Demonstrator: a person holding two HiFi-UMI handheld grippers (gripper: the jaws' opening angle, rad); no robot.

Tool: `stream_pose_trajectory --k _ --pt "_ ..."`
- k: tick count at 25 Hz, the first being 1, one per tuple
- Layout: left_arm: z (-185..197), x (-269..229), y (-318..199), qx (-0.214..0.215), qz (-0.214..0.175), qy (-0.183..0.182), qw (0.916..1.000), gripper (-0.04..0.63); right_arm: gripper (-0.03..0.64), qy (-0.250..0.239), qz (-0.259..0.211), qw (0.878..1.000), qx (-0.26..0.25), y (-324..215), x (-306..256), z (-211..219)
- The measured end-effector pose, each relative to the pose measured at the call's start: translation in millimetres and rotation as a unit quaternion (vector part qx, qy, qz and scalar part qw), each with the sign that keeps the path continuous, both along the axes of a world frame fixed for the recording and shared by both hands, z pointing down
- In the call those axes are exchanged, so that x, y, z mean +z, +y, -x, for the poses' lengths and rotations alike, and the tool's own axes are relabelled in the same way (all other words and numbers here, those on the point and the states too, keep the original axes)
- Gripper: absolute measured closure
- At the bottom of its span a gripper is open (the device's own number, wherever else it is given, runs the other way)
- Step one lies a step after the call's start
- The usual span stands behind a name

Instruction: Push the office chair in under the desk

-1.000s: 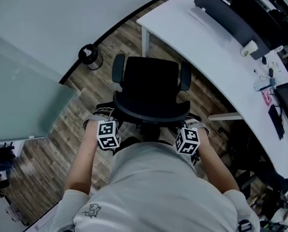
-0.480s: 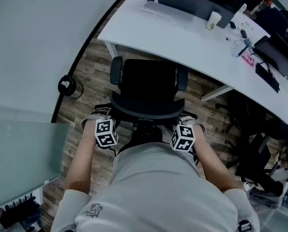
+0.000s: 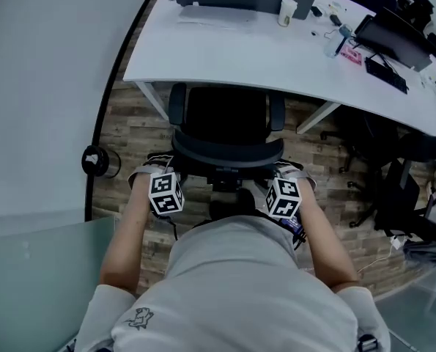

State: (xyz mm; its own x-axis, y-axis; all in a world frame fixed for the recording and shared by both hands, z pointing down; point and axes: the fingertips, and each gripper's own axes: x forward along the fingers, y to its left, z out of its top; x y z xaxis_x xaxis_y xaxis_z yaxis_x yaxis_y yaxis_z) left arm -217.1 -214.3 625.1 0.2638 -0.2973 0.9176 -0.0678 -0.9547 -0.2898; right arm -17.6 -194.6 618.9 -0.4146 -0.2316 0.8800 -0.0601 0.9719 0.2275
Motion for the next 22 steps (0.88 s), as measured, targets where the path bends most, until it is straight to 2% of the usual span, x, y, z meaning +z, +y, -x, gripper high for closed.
stream_pose_trajectory --k 9,22 --pt "-13.9 -0.3 -22.2 0.039 -0.014 0.004 0.9991 0.462 0.502 -0.003 -0.008 0.999 0.030 -10.3 0.1 -12.6" --pt "-36.4 1.4 -46.1 0.043 0.008 0.010 0.9990 0.463 0.499 -0.008 0.004 0.999 0.035 -35.7 2.4 -33.1"
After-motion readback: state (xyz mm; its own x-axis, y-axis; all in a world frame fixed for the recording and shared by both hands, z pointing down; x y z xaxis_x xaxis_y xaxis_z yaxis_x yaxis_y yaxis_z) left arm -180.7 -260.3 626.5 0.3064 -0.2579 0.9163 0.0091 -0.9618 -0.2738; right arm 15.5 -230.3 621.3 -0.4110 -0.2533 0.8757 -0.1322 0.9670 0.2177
